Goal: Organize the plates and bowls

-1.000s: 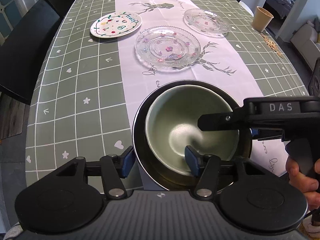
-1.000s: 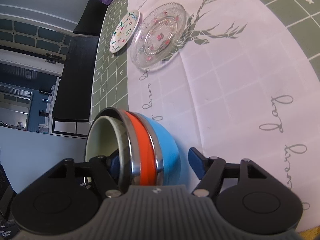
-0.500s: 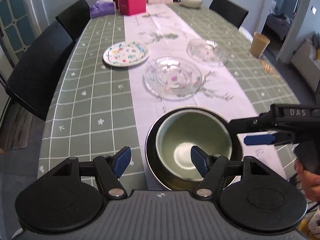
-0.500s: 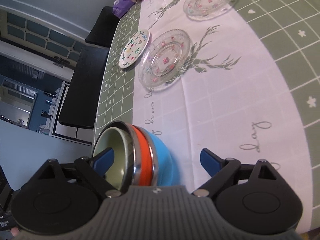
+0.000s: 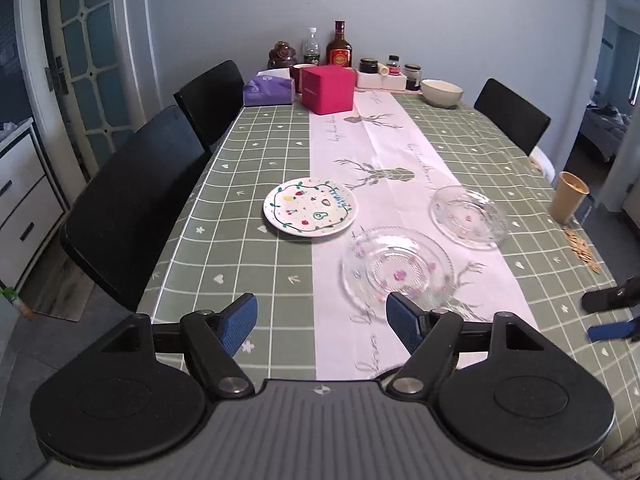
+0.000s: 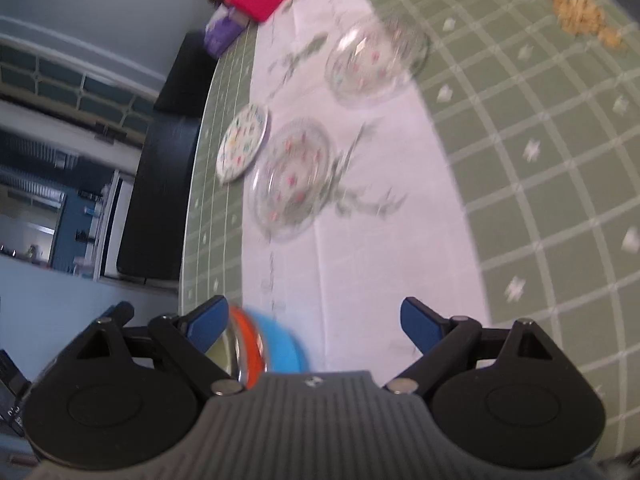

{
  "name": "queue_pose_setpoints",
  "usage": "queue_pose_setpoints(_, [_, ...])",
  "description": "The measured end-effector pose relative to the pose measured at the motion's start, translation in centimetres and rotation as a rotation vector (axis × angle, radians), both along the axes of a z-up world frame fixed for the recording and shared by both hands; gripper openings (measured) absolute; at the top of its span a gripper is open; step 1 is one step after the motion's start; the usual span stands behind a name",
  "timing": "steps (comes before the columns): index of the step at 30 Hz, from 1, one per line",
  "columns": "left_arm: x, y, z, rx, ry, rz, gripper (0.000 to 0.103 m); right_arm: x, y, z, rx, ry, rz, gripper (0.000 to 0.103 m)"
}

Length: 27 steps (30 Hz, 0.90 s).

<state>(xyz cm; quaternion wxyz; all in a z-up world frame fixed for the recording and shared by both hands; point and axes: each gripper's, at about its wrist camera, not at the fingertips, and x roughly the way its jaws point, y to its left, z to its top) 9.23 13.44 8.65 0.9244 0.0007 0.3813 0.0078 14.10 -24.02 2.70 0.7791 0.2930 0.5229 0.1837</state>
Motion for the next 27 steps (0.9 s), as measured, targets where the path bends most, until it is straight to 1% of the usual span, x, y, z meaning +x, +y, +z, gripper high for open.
queue_pose_setpoints(2, [1.9,-0.4,-0.6,0.028,0.034,-0.07,0.087,1.0,-0.3,0.9,-0.053,-0.078,-0.009,0.091])
queue_pose_setpoints(3, [2.7,-0.6,-0.9,0.036,0.048,-0.082,0.087,1.6,-0.4,1.2,-0.062,-0.111,0.0,0.091])
queue_pose_setpoints(5, [4.3,-1.0,-1.8,0.048,0.069,-0.076,0.087,2.8,-0.5,1.4,-0.049,-0.16,0.015,0.091])
queue_pose_setpoints(6, [5.0,-1.1,-2.2,0.051,0.073,-0.076,0.087,3.6,-0.5,1.5,-0.047,-0.2,0.015,0.091])
queue_pose_setpoints(8, [6.5,-1.2,-2.9,0.044,0.069,-0.082,0.087,4.7,0.0,1.5,-0.067,-0.287,0.029,0.092])
queue_pose_setpoints(9, [7.0,-1.0,-3.3,0.033,0.053,-0.074,0.087,5.4,0.3,1.4,-0.081,-0.322,0.049,0.092])
queue_pose_setpoints(10, [7.5,-0.8,-3.7,0.019,0.033,-0.065,0.087,6.1,0.7,1.1,-0.103,-0.338,0.053,0.092])
queue_pose_setpoints(11, [8.1,-0.5,-4.1,0.0,0.012,-0.055,0.087,6.6,0.9,0.8,-0.118,-0.346,0.046,0.092])
queue_pose_setpoints(12, [8.8,-0.4,-4.5,-0.004,0.018,-0.053,0.087,7.4,1.2,0.4,-0.131,-0.344,0.039,0.092])
queue_pose_setpoints(14, [10.4,-0.4,-5.4,0.008,0.072,-0.077,0.086,9.2,2.2,-0.6,-0.182,-0.299,0.053,0.09])
queue_pose_setpoints(16, [11.6,-0.5,-6.1,0.009,0.101,-0.094,0.087,10.7,3.0,-1.8,-0.204,-0.289,0.062,0.081])
queue_pose_setpoints(17, [12.2,-0.4,-6.4,0.0,0.111,-0.079,0.087,11.2,3.4,-2.3,-0.216,-0.291,0.062,0.078])
queue_pose_setpoints(19, [13.2,-0.4,-7.1,-0.035,0.125,-0.073,0.087,12.2,4.0,-3.3,-0.252,-0.302,0.038,0.067])
queue_pose_setpoints(20, [13.6,-0.3,-7.5,-0.061,0.131,-0.082,0.086,12.6,4.2,-3.9,-0.251,-0.303,0.036,0.064])
queue_pose_setpoints(22, [14.1,-0.3,-8.5,-0.09,0.138,-0.119,0.086,13.4,4.4,-5.0,-0.181,-0.289,0.041,0.055])
queue_pose_setpoints(23, [14.3,-0.5,-9.0,-0.086,0.141,-0.133,0.086,13.7,4.4,-5.6,-0.132,-0.277,0.043,0.054])
queue_pose_setpoints(25, [14.5,-0.8,-10.0,-0.042,0.124,-0.152,0.085,13.9,4.5,-6.5,-0.063,-0.252,0.035,0.052])
queue_pose_setpoints(27, [14.6,-1.0,-10.8,0.011,0.079,-0.136,0.084,14.0,5.0,-7.2,-0.055,-0.23,0.041,0.052])
